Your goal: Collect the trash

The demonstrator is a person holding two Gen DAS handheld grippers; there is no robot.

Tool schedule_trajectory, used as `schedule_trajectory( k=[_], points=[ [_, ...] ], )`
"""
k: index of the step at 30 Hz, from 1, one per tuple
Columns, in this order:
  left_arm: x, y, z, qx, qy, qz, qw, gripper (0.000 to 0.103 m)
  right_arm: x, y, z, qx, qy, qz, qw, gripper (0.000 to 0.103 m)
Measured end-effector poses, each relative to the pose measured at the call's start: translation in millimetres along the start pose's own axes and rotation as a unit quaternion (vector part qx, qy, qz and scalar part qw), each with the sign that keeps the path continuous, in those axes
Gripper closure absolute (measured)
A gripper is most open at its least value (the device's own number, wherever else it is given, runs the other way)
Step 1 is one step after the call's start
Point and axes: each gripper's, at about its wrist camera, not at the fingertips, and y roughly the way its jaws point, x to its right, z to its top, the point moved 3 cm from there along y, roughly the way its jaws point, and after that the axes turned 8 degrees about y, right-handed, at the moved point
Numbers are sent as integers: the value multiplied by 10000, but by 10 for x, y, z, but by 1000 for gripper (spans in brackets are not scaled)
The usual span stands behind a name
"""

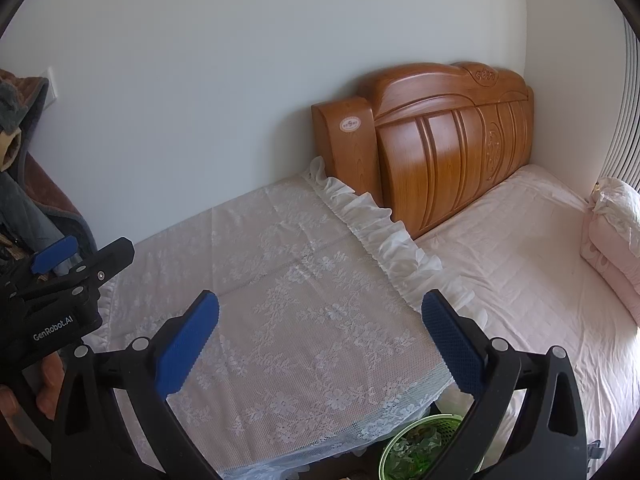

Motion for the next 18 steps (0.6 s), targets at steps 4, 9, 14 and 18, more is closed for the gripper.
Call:
schedule_trajectory(
  k=[4, 9, 14, 18],
  points=[
    [-1, -2, -4, 4, 0, 5, 10000, 8, -4, -1, -11, -15, -10, 1, 10000, 2],
    [5, -9, -9, 3, -8, 2, 10000, 8, -2, 0, -19, -18, -17, 2, 10000, 2],
    [2, -5, -5, -4, 3, 12, 10000, 8, 3, 8, -19, -28, -13, 5, 10000, 2],
    [-8, 5, -9, -29, 2, 33, 10000, 8, 9, 9, -27, -38, -16, -1, 10000, 2]
  ],
)
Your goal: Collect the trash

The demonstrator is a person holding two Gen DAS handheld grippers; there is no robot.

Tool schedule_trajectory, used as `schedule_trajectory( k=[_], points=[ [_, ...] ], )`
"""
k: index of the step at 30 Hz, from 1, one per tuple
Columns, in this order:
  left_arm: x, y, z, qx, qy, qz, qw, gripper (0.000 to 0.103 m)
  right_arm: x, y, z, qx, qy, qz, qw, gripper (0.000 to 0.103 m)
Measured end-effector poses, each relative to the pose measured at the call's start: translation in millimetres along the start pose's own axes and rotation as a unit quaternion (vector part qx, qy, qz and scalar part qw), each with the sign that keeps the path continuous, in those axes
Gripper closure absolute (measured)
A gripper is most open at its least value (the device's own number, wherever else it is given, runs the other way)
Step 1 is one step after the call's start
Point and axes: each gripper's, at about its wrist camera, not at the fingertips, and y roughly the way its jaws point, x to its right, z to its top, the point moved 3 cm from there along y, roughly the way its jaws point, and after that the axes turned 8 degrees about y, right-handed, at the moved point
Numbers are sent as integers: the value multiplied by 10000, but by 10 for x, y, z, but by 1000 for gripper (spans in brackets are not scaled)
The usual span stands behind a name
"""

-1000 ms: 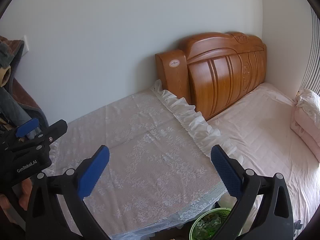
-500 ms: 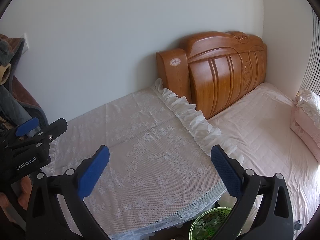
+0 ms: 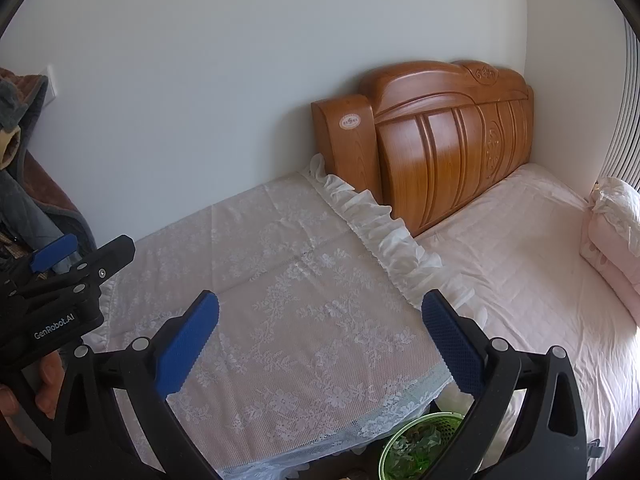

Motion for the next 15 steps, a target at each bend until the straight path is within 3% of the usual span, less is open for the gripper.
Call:
schedule_trajectory(
  k=[15],
  points=[
    [-35, 31, -13, -48, -17, -36, 10000, 8, 9, 4, -35, -43, 13, 5, 10000, 2]
  ],
)
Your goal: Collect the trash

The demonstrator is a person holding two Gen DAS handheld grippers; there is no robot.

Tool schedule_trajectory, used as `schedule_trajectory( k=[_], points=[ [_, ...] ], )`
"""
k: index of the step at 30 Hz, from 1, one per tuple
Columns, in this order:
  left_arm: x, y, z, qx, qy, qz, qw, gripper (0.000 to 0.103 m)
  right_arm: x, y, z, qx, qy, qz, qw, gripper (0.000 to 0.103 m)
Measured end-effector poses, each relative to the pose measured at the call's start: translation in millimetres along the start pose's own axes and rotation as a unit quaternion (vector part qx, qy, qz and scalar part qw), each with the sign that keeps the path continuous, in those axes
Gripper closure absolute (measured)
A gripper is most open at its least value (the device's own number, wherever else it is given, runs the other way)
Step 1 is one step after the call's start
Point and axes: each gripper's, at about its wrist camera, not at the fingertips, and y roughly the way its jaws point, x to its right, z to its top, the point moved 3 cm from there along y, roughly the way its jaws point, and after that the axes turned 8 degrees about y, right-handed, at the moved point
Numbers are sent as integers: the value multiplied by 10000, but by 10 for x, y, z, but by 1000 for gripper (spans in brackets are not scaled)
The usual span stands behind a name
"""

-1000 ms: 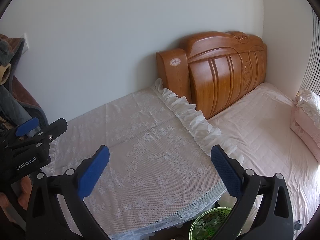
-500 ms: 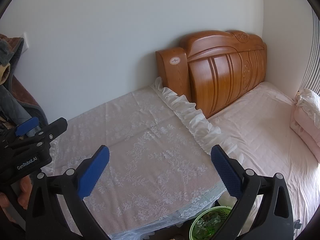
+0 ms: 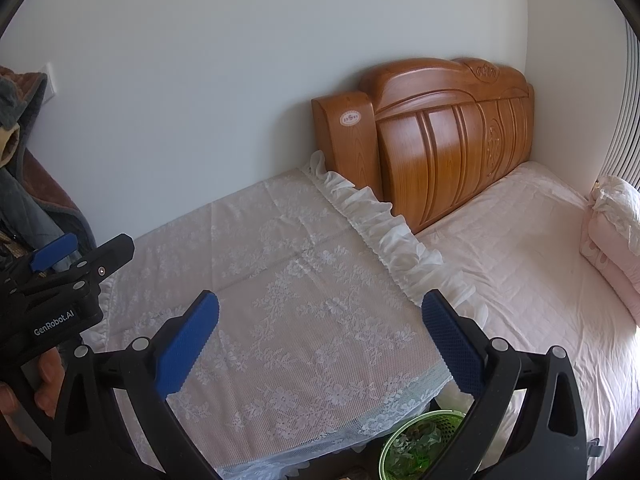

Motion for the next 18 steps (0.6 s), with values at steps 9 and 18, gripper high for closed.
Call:
schedule_trajectory(
  k=[9, 18],
  points=[
    [-10, 41, -21, -25, -54, 8, 10000, 8, -3, -3, -16, -26, -21, -5, 10000, 2],
    [-3, 61, -26, -64, -55, -44, 10000, 8, -21, 11, -6, -57, -46, 6, 10000, 2]
  ],
)
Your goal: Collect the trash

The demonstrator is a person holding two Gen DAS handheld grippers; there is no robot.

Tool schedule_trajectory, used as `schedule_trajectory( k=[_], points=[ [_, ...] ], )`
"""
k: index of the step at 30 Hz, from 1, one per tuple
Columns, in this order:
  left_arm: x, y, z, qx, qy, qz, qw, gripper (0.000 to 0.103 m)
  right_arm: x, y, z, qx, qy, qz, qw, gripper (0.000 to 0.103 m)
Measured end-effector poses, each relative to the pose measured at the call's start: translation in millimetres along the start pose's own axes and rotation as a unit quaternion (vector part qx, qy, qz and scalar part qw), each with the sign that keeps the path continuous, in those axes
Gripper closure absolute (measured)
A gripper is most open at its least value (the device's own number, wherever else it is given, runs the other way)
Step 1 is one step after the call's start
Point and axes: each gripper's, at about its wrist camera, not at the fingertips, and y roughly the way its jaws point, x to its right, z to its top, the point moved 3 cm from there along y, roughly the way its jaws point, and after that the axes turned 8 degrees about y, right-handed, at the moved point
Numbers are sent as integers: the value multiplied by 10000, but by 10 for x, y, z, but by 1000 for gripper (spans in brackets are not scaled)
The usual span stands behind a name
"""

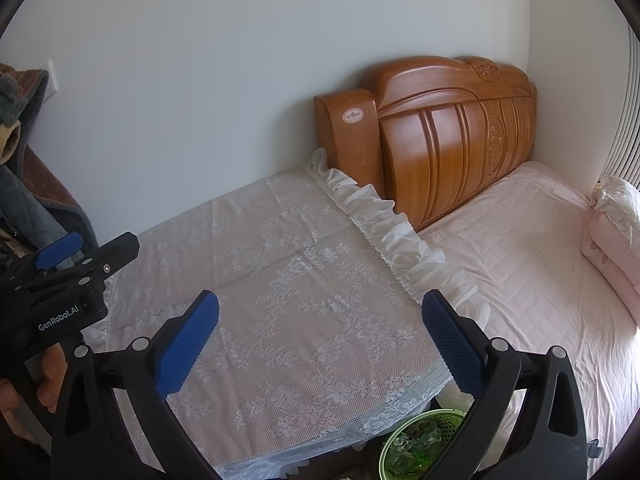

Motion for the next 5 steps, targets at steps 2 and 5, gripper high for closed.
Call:
schedule_trajectory(
  k=[2, 5],
  points=[
    [9, 11, -4, -24, 13, -12, 10000, 8, -1, 2, -1, -6, -6, -2, 10000, 2],
    [22, 23, -5, -43, 21, -28, 10000, 8, 1, 0, -2, -2, -1, -2, 10000, 2]
  ],
)
